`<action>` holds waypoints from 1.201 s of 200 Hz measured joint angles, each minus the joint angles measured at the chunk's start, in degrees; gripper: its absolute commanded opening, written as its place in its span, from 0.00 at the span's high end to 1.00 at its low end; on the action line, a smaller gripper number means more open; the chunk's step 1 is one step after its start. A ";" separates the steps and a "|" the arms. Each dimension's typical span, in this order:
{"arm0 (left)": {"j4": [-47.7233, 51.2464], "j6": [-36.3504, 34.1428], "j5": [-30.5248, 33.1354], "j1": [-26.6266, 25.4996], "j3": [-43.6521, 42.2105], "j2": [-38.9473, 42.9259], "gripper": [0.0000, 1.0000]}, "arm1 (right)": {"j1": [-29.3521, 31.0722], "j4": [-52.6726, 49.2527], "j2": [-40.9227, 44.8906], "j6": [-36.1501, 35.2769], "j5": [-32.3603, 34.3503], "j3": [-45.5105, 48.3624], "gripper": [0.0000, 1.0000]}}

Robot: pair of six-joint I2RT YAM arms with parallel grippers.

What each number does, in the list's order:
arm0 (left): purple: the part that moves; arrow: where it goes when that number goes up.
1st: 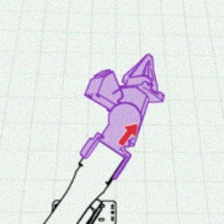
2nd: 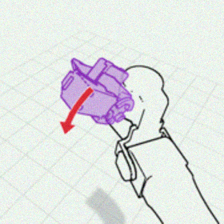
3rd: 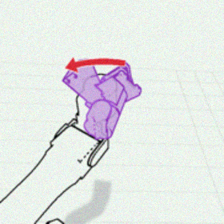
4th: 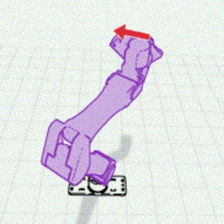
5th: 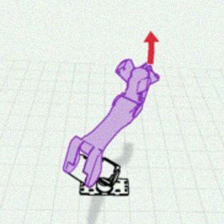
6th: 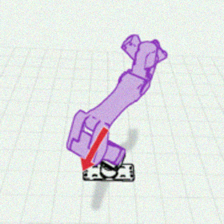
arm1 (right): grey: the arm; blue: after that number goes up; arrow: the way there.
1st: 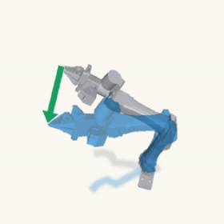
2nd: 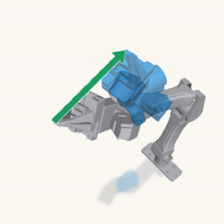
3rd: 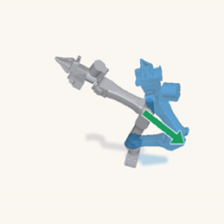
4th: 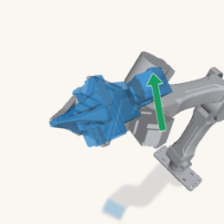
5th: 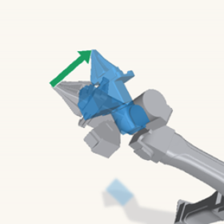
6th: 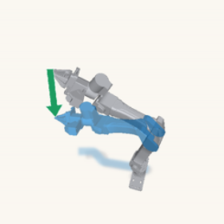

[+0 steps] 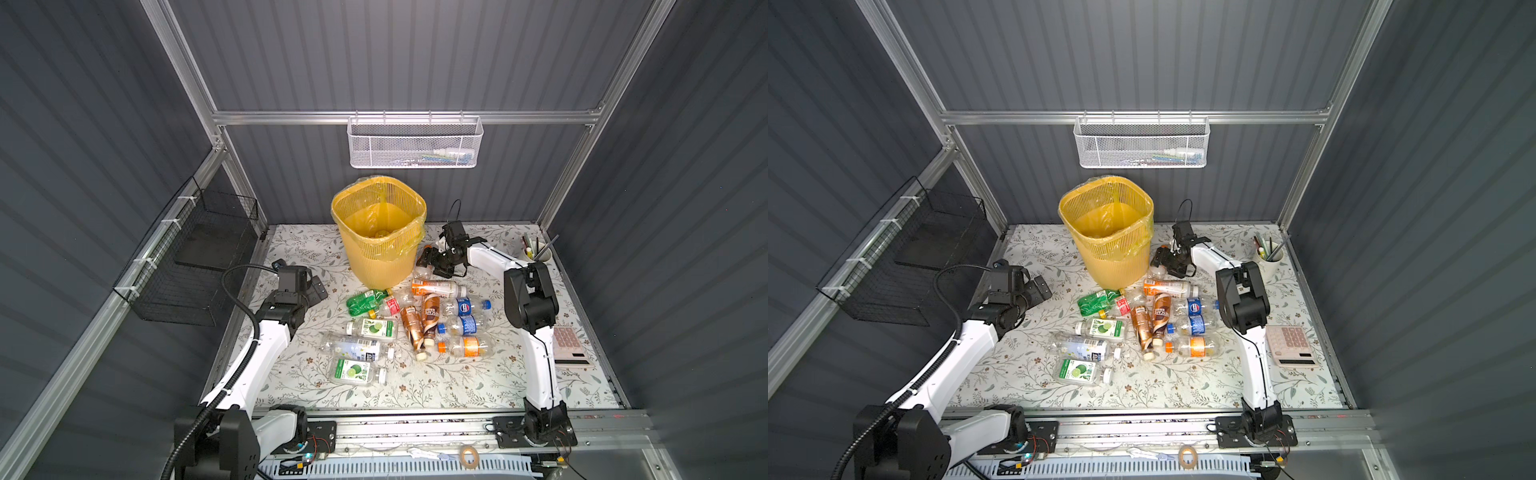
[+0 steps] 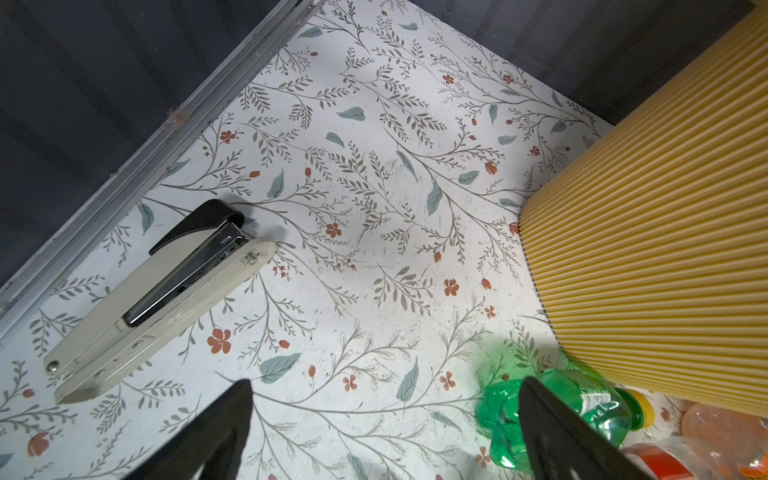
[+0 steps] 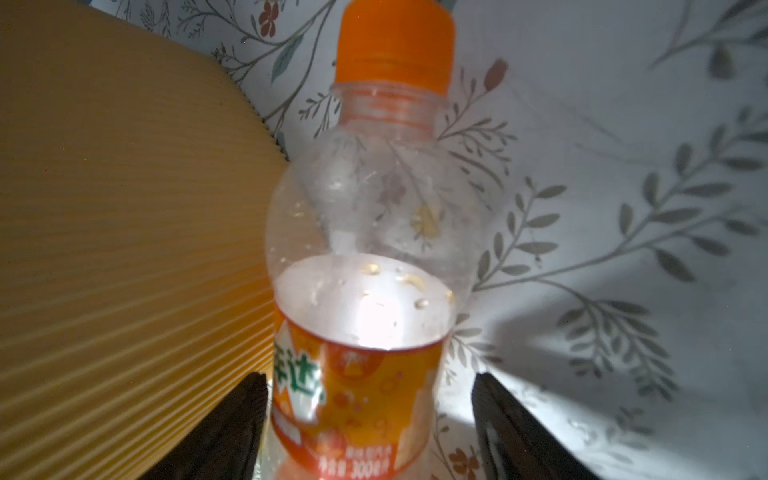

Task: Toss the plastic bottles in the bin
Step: 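Reach the right gripper to the orange-capped bottle while the left arm draws back, then lift the orange-capped bottle with the right gripper, carry over bin, release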

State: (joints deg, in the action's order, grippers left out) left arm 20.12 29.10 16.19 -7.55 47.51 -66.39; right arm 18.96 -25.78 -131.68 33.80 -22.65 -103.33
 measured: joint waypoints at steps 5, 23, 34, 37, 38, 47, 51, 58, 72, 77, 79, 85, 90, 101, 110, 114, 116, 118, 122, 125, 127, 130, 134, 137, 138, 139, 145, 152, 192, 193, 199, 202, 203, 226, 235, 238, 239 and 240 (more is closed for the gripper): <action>0.00 -0.09 0.00 0.00 0.00 0.00 0.01 | 0.00 0.00 -0.24 0.02 -0.02 -0.17 0.25; 0.00 -0.17 0.00 0.00 0.00 0.00 0.00 | 0.00 -0.02 -1.01 0.31 -0.02 -0.24 0.30; 0.00 -0.17 0.00 0.00 -0.02 0.00 0.01 | 0.00 0.07 -1.20 0.26 -0.07 -0.24 0.34; 0.00 -0.17 0.00 0.00 -0.02 0.00 0.01 | 0.00 0.09 -1.20 0.52 -0.04 -0.24 0.35; 0.00 -0.17 -0.02 0.00 -0.02 0.00 0.01 | 0.00 0.09 -1.20 0.52 -0.07 -0.24 0.36; 0.00 -0.17 0.00 0.00 -0.07 0.00 0.00 | -0.02 0.46 -1.20 0.57 -0.17 -0.15 0.40; 0.00 -0.17 0.00 0.00 -0.09 0.00 0.01 | -0.02 0.74 -1.20 0.90 -0.22 -0.04 0.41; 0.00 -0.17 0.00 0.00 -0.17 0.00 0.01 | -0.13 1.49 -1.14 1.11 -0.59 0.35 0.44; 0.04 -0.17 0.00 0.00 -0.37 0.00 0.01 | -0.28 3.78 -0.48 1.90 -1.25 1.99 0.47; 0.04 -0.15 -0.02 0.00 -0.39 0.00 0.01 | -0.35 4.59 -0.04 2.14 -1.38 2.91 0.47; 0.02 -0.17 -0.02 0.00 -0.39 0.00 0.01 | -0.39 4.92 0.22 2.19 -1.46 3.32 0.48; 0.00 -0.15 -0.02 0.00 -0.39 0.00 0.00 | -0.50 5.70 0.92 2.29 -1.55 4.50 0.48; 0.00 -0.17 -0.04 0.00 -0.39 0.00 0.01 | -0.59 6.38 1.66 2.43 -1.62 5.60 0.49; -0.02 -0.15 -0.28 0.00 -0.39 0.00 0.01 | -0.94 7.52 3.67 2.67 -1.77 7.91 0.49; -0.17 -0.13 -0.46 0.00 -0.50 0.00 0.01 | -1.31 8.52 5.53 2.99 -1.92 9.55 0.49; -0.39 -0.11 -0.61 0.00 -0.61 0.00 0.01 | -1.53 8.98 6.54 3.15 -1.99 10.25 0.49; -0.46 -0.11 -0.68 0.00 -0.68 0.00 0.00 | -1.66 9.29 7.08 3.21 -2.03 10.71 0.49; -0.50 -0.11 -0.70 0.00 -0.72 0.00 0.01 | -1.79 9.64 7.74 3.26 -2.12 11.19 0.49; -0.66 -0.07 -0.85 0.00 -0.90 -0.02 0.01 | -2.05 10.27 8.90 3.34 -2.16 12.09 0.49; -0.81 -0.02 -0.90 0.00 -1.05 0.00 0.01 | -2.25 10.69 9.94 3.41 -2.27 12.76 0.49; -0.85 0.07 -0.92 0.00 -1.16 -0.02 0.01 | -2.47 11.06 10.82 3.54 -2.27 13.31 0.49; -0.87 0.09 -1.07 0.00 -1.29 0.00 0.01 | -2.67 11.63 11.80 3.58 -2.38 14.05 0.49; -0.87 0.13 -1.14 0.00 -1.49 -0.02 0.00 | -3.02 12.11 13.25 3.74 -2.45 14.84 0.49; -0.90 0.17 -1.18 0.00 -1.64 -0.02 0.01 | -3.30 12.59 14.32 3.78 -2.58 15.47 0.50; -0.90 0.20 -1.25 0.00 -1.66 -0.02 0.01 | -3.43 12.74 14.91 3.76 -2.62 15.78 0.50; -0.90 0.26 -1.29 0.00 -1.75 -0.02 0.01 | -3.52 12.85 15.23 3.80 -2.62 15.93 0.49; -1.01 0.39 -1.31 0.00 -2.10 -0.02 0.00 | -4.22 13.88 17.79 3.98 -2.73 17.20 0.50; -1.07 0.59 -1.36 0.00 -2.45 -0.02 0.01 | -4.94 14.84 20.39 4.20 -2.84 18.27 0.50; -1.68 2.14 -1.49 0.00 -4.66 0.00 0.01 | -9.05 19.08 34.38 4.66 -2.38 20.17 0.50; -1.70 2.27 -1.49 0.00 -4.74 0.00 0.01 | -9.07 19.15 34.62 4.66 -2.36 20.15 0.49; -1.77 2.54 -1.53 0.00 -4.98 0.00 0.00 | -9.20 19.50 36.20 4.66 -2.25 20.02 0.50; -1.79 2.71 -1.55 0.00 -5.09 0.00 0.01 | -9.18 19.61 36.85 4.72 -2.19 19.82 0.50; -1.79 2.73 -1.55 0.00 -5.16 0.00 0.01 | -9.18 19.69 37.13 4.74 -2.21 19.74 0.50; -2.12 3.80 -2.40 0.00 -5.81 0.00 0.00 | -8.07 20.57 38.93 5.20 -2.34 15.50 0.49; -2.16 4.17 -2.78 0.00 -5.86 0.00 0.01 | -6.88 20.33 37.94 5.09 -2.73 12.22 0.49; -2.25 4.33 -2.82 0.00 -5.86 0.00 0.01 | -6.45 19.85 37.42 5.18 -2.80 10.78 0.49; -2.25 4.35 -2.84 0.00 -5.86 0.00 0.01 | -6.25 19.85 37.18 5.16 -2.95 10.10 0.49; -2.25 4.39 -2.84 0.00 -5.86 0.00 0.01 | -6.10 19.78 36.98 5.07 -3.04 9.68 0.49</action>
State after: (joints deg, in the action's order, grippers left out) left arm 17.87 33.50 13.34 -7.55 41.65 -66.39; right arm 12.86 -6.00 -94.70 38.87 -25.69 -93.65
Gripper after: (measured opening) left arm 0.995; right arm 0.514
